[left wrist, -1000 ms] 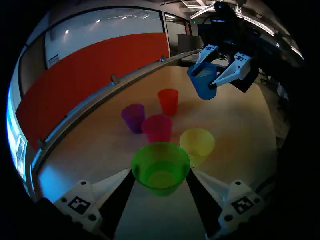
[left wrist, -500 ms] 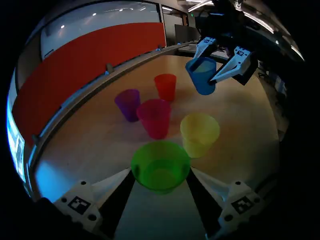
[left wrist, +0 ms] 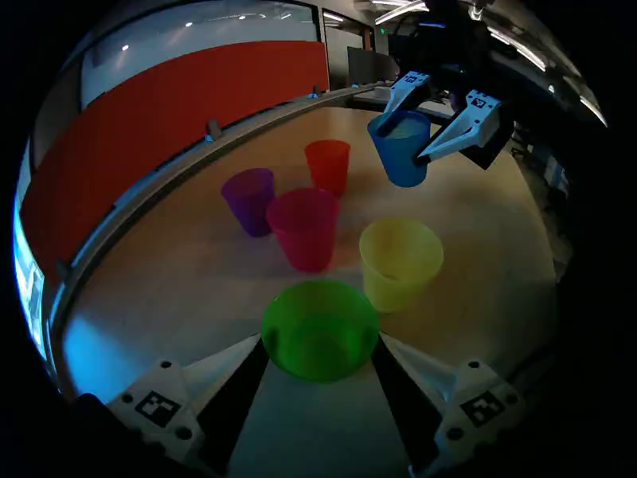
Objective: Pour water
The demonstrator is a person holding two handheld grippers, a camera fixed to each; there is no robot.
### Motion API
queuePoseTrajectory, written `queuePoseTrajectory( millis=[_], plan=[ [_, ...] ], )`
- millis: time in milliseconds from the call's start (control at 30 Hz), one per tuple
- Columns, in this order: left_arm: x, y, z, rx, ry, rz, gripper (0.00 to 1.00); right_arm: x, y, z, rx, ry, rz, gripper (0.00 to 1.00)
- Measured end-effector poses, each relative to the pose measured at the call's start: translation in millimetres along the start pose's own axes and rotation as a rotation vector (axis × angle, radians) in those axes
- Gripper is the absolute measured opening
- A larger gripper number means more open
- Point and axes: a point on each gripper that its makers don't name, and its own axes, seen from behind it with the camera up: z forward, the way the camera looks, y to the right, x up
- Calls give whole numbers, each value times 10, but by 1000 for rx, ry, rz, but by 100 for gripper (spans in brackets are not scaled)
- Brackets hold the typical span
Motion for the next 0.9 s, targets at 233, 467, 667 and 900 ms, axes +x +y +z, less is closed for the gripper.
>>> queuePoseTrajectory(
  millis=[233,467,667,900],
  plan=[
    [-34,6,14,-6,9,-15,86,-34,4,47,-3,-4,-1,90],
    [-71,3,19,-10,20,-37,86,-103,-11,130,0,-17,4,90],
    [-77,1,23,-18,28,-47,86,-163,-40,216,6,-31,-1,90],
    [-84,-2,24,-19,31,-51,90,-226,-40,323,-2,-47,-10,90]
  ],
)
